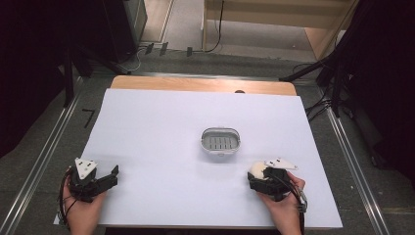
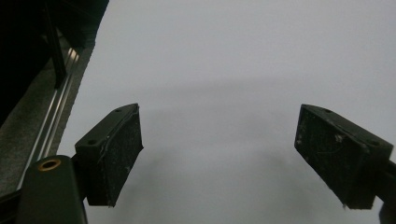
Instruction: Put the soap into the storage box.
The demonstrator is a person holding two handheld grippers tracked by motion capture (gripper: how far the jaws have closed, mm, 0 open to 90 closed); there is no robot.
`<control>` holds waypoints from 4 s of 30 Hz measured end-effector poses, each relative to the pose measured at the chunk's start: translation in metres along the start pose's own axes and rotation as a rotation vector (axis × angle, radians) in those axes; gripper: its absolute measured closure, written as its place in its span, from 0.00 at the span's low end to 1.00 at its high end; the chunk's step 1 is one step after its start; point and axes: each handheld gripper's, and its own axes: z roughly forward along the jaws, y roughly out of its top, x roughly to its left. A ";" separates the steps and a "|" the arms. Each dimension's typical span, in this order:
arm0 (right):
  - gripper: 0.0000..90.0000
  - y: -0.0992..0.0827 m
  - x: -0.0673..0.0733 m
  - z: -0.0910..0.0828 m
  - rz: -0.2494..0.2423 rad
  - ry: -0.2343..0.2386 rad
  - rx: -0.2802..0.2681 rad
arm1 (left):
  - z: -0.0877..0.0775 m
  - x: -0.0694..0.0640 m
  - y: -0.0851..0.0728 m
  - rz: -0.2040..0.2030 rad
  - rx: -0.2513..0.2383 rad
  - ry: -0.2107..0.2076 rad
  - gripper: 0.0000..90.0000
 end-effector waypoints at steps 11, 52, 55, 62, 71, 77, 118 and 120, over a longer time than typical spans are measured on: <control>0.28 0.005 0.008 -0.008 -0.012 0.005 0.007 | 0.000 0.001 0.000 -0.006 0.000 -0.003 0.18; 0.28 0.046 0.023 -0.004 -0.035 0.064 0.029 | 0.000 0.000 0.000 0.001 -0.004 -0.005 0.18; 0.28 0.048 0.024 -0.004 -0.036 0.072 0.025 | 0.000 0.000 0.000 0.007 0.002 -0.004 0.18; 0.28 0.052 0.023 -0.002 -0.035 0.088 0.028 | 0.000 -0.001 0.000 0.008 0.000 0.000 0.18; 0.28 0.059 0.026 -0.002 -0.042 0.100 0.026 | 0.000 -0.001 0.000 0.011 -0.005 0.002 0.18; 0.28 0.063 0.027 -0.002 -0.043 0.109 0.023 | 0.000 -0.001 0.000 0.012 -0.008 0.002 0.18; 0.28 0.101 0.048 -0.004 -0.064 0.145 -0.014 | -0.001 -0.001 -0.001 0.010 -0.012 -0.002 0.18; 0.28 0.102 0.050 -0.003 -0.070 0.148 -0.013 | -0.001 -0.001 -0.001 0.011 -0.011 0.000 0.18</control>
